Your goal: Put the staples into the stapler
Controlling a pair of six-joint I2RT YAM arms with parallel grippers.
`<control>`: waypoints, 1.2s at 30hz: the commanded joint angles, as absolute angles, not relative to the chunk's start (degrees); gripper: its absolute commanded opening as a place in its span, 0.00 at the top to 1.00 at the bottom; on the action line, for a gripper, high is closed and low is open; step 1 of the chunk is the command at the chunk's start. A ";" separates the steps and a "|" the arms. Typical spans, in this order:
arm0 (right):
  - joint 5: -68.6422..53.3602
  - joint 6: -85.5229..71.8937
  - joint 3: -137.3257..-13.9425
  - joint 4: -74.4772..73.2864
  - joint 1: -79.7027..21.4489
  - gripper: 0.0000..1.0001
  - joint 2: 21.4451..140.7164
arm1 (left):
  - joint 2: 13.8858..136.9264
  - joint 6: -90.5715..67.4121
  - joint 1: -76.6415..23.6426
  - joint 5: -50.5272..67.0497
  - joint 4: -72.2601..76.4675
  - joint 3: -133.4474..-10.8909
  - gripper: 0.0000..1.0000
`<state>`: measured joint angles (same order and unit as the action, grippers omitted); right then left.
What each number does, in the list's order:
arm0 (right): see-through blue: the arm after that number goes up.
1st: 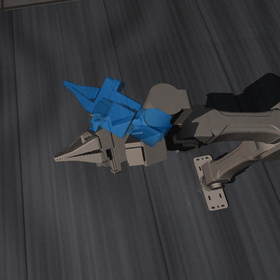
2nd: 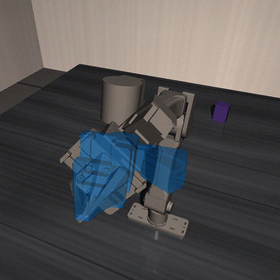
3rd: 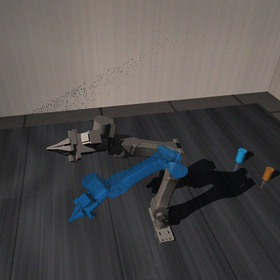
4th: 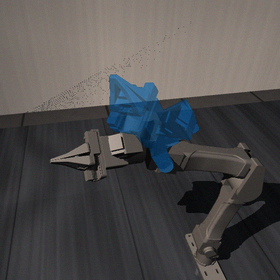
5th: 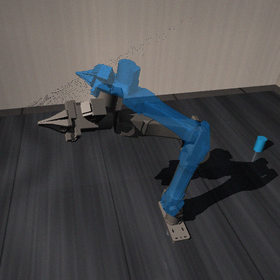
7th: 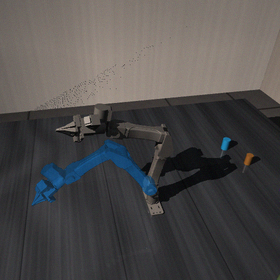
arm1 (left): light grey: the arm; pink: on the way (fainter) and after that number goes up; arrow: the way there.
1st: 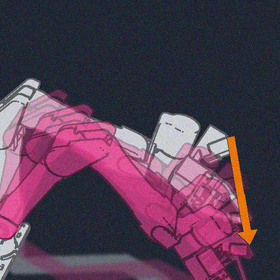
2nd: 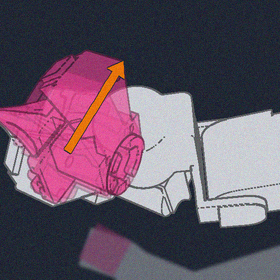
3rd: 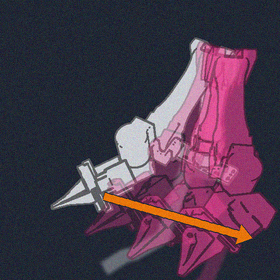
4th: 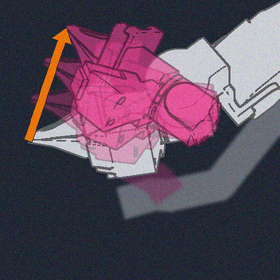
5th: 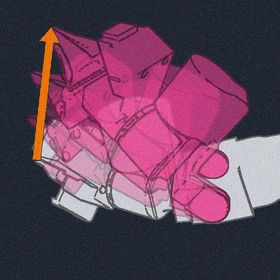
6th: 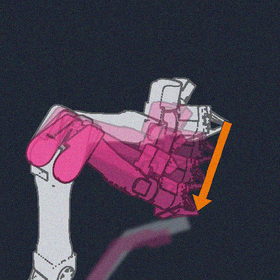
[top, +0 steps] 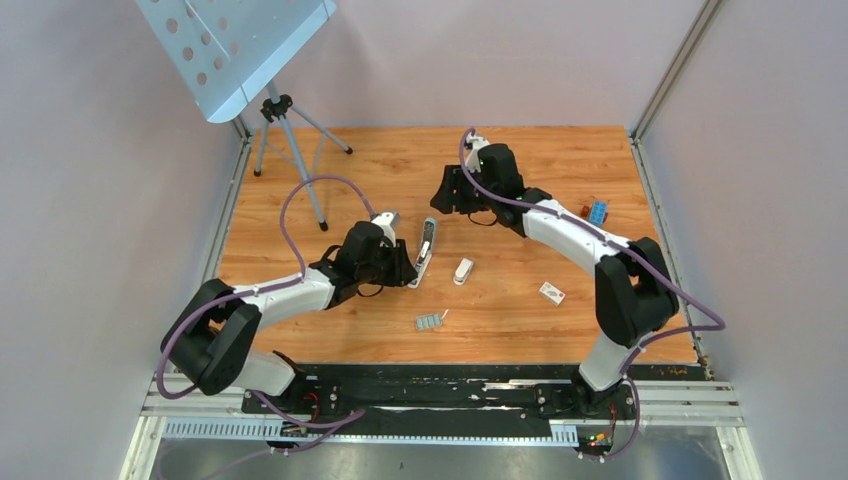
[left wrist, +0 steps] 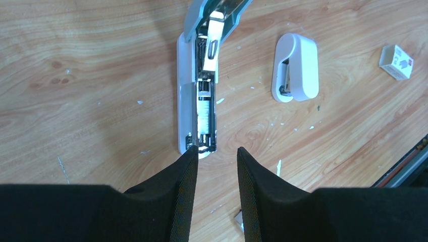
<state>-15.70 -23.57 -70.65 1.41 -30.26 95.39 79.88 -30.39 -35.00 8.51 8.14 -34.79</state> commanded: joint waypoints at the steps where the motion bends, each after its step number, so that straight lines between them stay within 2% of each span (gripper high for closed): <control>1: -22.46 -24.57 -74.73 1.74 -29.11 0.44 100.37 | 81.32 -29.12 -34.68 8.08 10.43 -33.08 0.63; 7: -26.44 -23.55 -77.57 0.19 -29.00 0.54 104.35 | 82.09 -27.67 -34.72 6.37 10.11 -33.12 0.64; 19: -29.97 -20.60 -77.98 -4.37 -28.98 0.52 106.65 | 84.41 -27.27 -34.67 6.15 10.92 -32.99 0.67; 29: -32.30 -19.44 -76.38 -4.90 -29.02 0.62 105.36 | 85.30 -27.08 -34.67 4.72 11.05 -33.16 0.68; 36: -31.83 -17.66 -74.34 -5.84 -29.62 0.62 103.41 | 86.37 -27.19 -34.71 4.60 11.42 -33.33 0.69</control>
<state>-30.68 -19.70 -76.07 -3.73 -29.82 105.91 84.88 -28.45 -35.00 7.07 11.27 -33.63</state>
